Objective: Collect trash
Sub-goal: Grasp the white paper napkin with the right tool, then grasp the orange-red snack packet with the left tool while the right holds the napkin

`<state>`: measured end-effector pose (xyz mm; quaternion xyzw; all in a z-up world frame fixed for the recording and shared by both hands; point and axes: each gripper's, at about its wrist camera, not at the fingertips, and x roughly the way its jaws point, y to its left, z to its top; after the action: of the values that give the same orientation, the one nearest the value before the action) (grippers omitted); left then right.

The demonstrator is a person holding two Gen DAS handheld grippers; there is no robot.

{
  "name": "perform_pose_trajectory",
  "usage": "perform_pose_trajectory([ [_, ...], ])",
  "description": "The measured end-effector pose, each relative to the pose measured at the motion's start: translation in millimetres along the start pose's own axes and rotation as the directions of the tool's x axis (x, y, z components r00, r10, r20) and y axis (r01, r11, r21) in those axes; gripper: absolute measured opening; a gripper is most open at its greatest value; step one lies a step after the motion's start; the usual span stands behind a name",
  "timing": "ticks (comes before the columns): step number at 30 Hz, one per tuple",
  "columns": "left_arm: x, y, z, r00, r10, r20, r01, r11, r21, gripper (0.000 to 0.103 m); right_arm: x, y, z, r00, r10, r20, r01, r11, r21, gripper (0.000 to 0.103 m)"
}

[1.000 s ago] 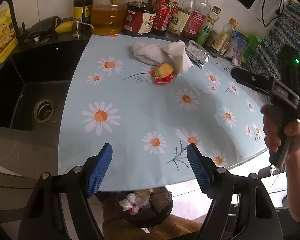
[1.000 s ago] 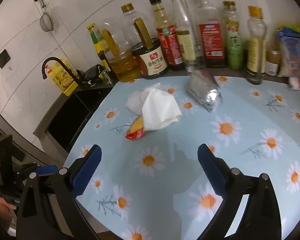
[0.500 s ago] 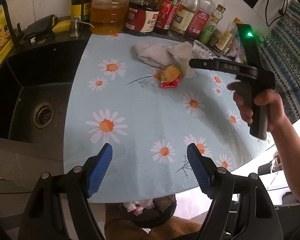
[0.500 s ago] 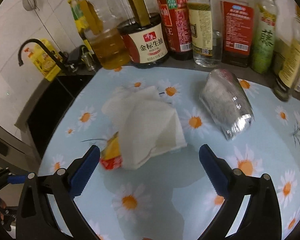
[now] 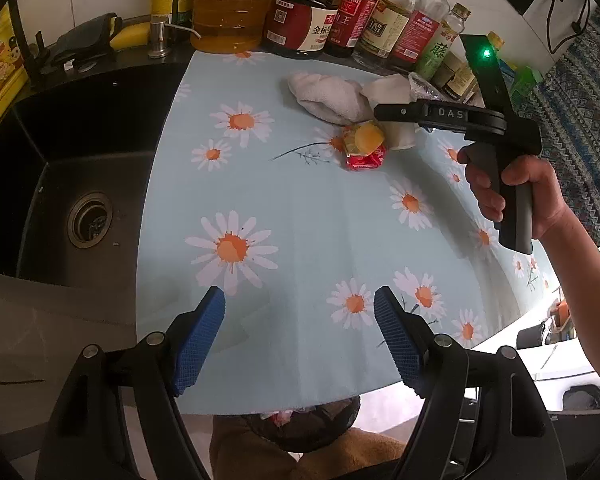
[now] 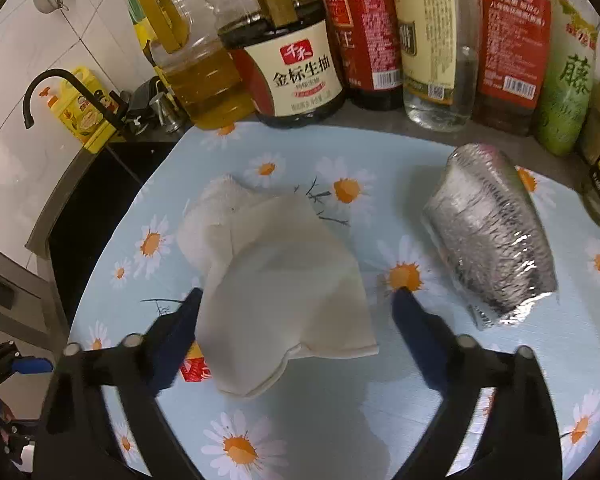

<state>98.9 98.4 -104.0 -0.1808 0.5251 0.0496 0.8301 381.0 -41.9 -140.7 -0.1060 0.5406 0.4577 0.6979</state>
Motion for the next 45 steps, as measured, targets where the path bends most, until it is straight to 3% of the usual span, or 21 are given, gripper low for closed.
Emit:
perform_pose_trajectory([
  [2,0,0,0,1.000,0.001,-0.002,-0.001,1.000,0.000,0.075,1,0,0,1.000,-0.002,-0.010,0.002,1.000,-0.005,0.075],
  [6,2,-2,3,1.000,0.003,-0.008,-0.003,1.000,0.004,0.075,-3,1,1,1.000,0.000,0.000,0.000,1.000,-0.019,0.070],
  [19,9,-19,21,1.000,-0.014,-0.001,0.014,0.998,0.067,0.075,-37,-2,-15,0.998,0.019,0.066,-0.020,1.000,0.014,0.069],
  [32,45,-52,76,0.998,-0.070,-0.007,0.070,0.983,0.167,0.075,-91,-5,-71,0.993,-0.002,0.121,-0.014,0.991,0.131,0.069],
  [45,106,-70,117,0.996,-0.043,-0.081,0.063,0.964,0.260,0.075,-111,-7,-126,0.990,-0.060,0.126,0.024,0.964,0.265,0.069],
])
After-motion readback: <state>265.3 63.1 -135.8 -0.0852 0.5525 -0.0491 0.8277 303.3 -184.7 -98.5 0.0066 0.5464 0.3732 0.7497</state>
